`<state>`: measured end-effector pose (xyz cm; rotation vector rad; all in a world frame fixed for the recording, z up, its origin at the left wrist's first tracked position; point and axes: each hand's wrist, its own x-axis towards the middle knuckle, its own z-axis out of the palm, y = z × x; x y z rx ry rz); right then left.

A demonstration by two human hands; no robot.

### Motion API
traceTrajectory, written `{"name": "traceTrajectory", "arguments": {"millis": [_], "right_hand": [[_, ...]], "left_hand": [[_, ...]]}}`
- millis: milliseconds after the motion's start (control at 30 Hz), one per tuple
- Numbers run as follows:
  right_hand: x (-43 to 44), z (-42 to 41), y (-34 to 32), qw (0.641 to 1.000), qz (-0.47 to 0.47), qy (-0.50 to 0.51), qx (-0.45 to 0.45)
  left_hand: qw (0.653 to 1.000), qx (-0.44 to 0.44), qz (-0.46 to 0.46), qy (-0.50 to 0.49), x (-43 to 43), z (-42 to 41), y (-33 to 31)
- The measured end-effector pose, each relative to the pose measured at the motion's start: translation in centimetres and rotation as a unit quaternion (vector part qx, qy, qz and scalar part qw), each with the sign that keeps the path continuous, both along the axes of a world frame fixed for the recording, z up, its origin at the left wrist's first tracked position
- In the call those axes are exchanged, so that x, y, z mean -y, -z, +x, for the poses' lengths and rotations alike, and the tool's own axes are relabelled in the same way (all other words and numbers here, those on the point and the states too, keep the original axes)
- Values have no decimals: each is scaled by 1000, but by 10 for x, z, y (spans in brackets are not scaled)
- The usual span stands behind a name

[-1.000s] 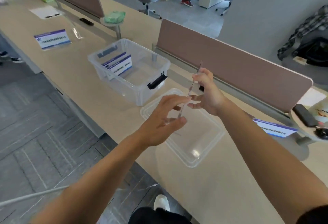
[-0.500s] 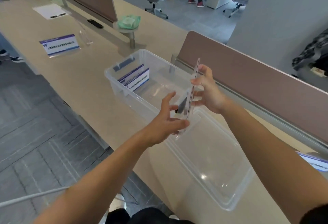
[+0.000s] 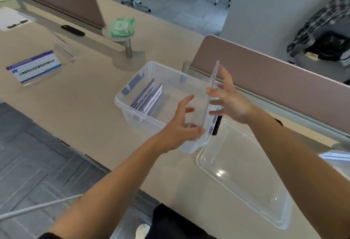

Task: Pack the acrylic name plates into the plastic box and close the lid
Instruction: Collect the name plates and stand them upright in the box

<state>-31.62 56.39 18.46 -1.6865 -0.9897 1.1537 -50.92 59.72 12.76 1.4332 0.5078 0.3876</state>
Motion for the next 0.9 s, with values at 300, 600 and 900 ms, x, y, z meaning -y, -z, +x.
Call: {"name": "traceTrajectory", "arguments": {"millis": [300,600,900], "right_hand": [[-70,25,38,993,51,50,-95],[-112,20,91,968,15,167,-189],[-153,-20,150,959,-75,211,-176]], "left_hand": [[988,-133,62,51,-94,13,11],[943,-181,280,-11,-202,-18,53],[857,-228,462,4,-280,-53,101]]}}
